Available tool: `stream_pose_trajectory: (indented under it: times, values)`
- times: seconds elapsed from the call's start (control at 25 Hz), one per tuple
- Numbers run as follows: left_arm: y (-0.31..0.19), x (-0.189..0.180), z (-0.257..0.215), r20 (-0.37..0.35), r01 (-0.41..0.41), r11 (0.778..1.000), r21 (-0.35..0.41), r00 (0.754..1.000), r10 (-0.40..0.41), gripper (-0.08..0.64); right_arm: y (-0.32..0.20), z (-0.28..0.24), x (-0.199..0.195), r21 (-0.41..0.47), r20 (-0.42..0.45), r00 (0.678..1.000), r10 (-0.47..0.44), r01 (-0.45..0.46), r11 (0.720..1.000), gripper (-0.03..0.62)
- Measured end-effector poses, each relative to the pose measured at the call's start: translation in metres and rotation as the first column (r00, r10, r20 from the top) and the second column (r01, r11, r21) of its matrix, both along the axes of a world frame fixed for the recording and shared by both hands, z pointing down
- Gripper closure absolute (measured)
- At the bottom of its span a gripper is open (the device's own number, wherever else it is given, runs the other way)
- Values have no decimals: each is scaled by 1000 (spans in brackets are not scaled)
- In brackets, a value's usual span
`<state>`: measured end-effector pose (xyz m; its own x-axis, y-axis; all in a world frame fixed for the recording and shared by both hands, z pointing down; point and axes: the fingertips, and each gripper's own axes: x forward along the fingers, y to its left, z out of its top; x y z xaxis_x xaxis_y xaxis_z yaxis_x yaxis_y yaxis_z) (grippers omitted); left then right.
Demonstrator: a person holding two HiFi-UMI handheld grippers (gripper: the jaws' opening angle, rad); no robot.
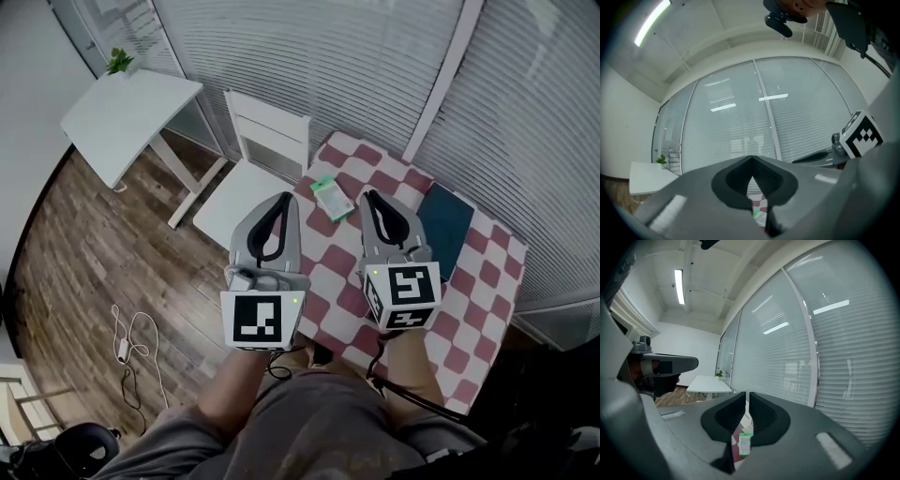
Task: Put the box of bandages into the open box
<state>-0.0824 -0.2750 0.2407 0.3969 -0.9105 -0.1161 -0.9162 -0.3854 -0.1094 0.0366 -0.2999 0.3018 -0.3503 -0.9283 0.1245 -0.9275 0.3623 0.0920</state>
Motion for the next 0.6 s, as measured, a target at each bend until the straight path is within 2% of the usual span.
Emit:
stream_pose_trajectory:
  times: [0.16, 0.44, 0.6]
  values:
    - [-28, 3, 24, -4, -24, 999, -42, 1000, 24, 560, -24, 30, 2, -56, -10, 1000, 12, -13, 998, 536]
    - [-84, 4, 77, -21, -71, 982, -176, 997, 69, 560, -65, 94, -9, -204, -27, 999, -17, 11, 979, 489]
    - [-116, -3, 108, -29, -80, 966, -246, 997, 76, 560, -86, 140, -24, -295, -53, 994, -93, 73, 953, 384]
